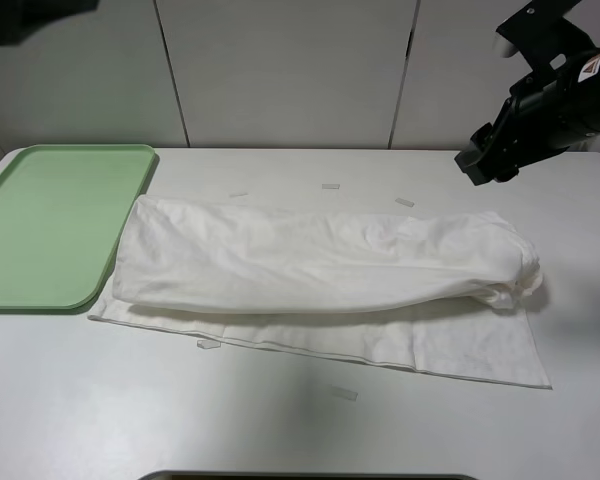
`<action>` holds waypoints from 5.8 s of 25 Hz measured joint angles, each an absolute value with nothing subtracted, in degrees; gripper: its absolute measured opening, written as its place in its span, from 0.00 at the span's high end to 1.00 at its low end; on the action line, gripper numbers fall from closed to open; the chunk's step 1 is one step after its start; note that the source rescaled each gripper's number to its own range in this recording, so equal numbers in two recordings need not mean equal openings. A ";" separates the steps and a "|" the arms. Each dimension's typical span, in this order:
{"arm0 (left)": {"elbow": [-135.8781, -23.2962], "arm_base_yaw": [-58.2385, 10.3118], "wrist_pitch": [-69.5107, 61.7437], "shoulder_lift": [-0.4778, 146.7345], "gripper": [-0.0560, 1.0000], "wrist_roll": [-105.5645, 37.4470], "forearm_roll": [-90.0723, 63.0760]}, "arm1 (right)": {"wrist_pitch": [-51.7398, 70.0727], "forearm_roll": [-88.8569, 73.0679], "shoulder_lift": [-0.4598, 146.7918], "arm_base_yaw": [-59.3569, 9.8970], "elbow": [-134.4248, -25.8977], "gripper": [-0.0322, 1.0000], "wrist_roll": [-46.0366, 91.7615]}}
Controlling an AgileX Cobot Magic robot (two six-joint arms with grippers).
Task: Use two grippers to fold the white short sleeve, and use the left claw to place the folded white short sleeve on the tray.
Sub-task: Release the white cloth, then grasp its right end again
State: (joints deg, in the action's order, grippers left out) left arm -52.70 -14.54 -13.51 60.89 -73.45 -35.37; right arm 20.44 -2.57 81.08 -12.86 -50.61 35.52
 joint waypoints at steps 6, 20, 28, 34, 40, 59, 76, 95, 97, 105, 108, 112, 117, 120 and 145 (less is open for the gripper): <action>-52.41 -16.78 -10.77 49.43 0.04 -71.14 -36.32 | 20.44 -3.50 79.78 -12.86 -50.50 0.31 27.01; -52.41 -17.21 -32.37 18.21 0.03 -28.35 -17.29 | 20.20 -4.00 68.44 -12.86 -50.49 0.31 26.41; -51.54 -17.21 -56.57 13.75 0.03 -11.07 -5.37 | 20.10 -4.14 62.39 -12.86 -50.49 0.31 26.25; -44.71 -17.21 -66.19 13.75 0.03 -7.81 -4.96 | 20.07 -4.45 58.36 -12.86 -50.49 0.31 26.25; -33.76 -17.21 -66.42 13.65 0.03 -8.16 -5.13 | 19.94 -4.66 57.09 -12.86 -50.49 0.31 26.25; -27.79 -17.21 -60.38 3.56 0.03 -1.54 -4.51 | 20.04 -7.29 57.09 -12.86 -50.44 0.31 26.25; -27.79 -17.21 -60.38 -0.14 0.04 -1.54 -4.46 | 23.97 -11.68 57.09 -12.86 -50.44 0.31 22.52; -27.79 -17.21 -60.38 -0.14 0.04 -1.54 -4.46 | 45.18 -21.42 57.15 -12.86 -50.44 0.31 16.37; -27.79 -17.21 -60.38 -0.14 0.04 -1.54 -4.46 | 45.36 -21.42 57.23 -12.86 -50.44 0.31 16.11; -27.79 -17.21 -60.38 -0.14 0.04 -1.54 -4.46 | 45.71 -21.26 63.29 -12.86 -50.44 0.31 15.57; -27.79 -17.21 -60.38 -0.14 0.04 -1.54 -4.46 | 44.69 -21.12 69.66 -12.86 -50.44 0.31 16.40; -27.79 -17.21 -60.38 -0.14 0.04 -1.54 -4.46 | 39.73 -20.92 80.87 -9.34 -50.95 0.31 16.63; -27.79 -17.21 -60.38 -0.14 0.04 -1.54 -4.46 | 39.31 -20.12 88.25 -4.69 -53.66 0.31 16.63; -27.79 -17.21 -60.38 -0.14 0.04 -1.54 -4.06 | 39.25 -19.77 91.91 -1.38 -55.06 0.31 16.63; -27.79 -17.21 -60.30 -0.14 0.04 -1.49 -3.85 | 36.95 -15.14 104.81 6.64 -56.07 0.35 16.34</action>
State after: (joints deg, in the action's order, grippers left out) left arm -27.79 -17.21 -60.30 -0.14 -1.49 -3.85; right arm 36.95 -15.14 104.81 6.64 -56.07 16.34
